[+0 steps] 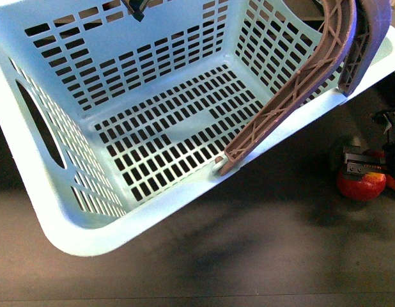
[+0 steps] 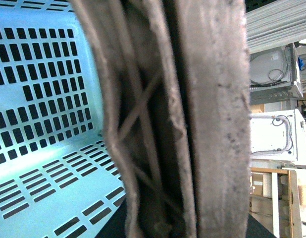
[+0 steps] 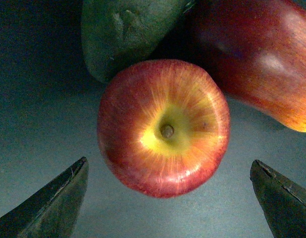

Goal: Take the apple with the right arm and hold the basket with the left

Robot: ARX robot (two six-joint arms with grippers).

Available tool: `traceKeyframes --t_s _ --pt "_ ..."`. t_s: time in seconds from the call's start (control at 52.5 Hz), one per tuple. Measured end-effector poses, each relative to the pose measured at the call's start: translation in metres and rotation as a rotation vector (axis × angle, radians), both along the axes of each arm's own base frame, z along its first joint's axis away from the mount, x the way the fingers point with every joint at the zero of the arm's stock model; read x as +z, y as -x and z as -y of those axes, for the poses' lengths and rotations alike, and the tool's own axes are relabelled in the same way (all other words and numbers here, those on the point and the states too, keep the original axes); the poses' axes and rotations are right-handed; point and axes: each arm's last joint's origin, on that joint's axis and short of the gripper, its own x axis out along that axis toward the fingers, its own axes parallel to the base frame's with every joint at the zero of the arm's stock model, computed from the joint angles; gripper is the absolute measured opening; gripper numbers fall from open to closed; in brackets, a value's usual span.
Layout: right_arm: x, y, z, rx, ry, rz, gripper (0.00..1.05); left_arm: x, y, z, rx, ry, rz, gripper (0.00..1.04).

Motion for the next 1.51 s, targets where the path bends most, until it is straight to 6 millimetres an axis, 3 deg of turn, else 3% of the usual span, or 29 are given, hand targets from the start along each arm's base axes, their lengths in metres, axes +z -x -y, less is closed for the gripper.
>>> traceKeyframes --t_s 0.457,0.553,0.629,0.934,1.296,1.506 --pt "-0.014 -0.027 0.005 0.011 -0.025 -0.021 0.96 0.000 0.000 0.000 0.000 0.000 0.000 0.16" --pt "-0.014 -0.028 0.004 0.012 -0.041 -0.022 0.81 0.000 0.000 0.000 -0.001 0.000 0.000 0.16" --pt "-0.014 -0.028 0.004 0.007 -0.045 -0.020 0.76 0.000 0.000 0.000 0.000 0.000 0.000 0.16" --pt "-0.007 -0.014 0.011 -0.024 -0.088 0.021 0.73 0.000 0.000 0.000 0.000 0.000 0.000 0.16" --pt "0.071 0.011 0.042 -0.126 -0.096 0.235 0.73 0.000 0.000 0.000 0.000 0.000 0.000 0.16" --pt "0.150 0.037 0.048 -0.158 -0.108 0.420 0.73 0.000 0.000 0.000 0.000 0.000 0.000 0.16"
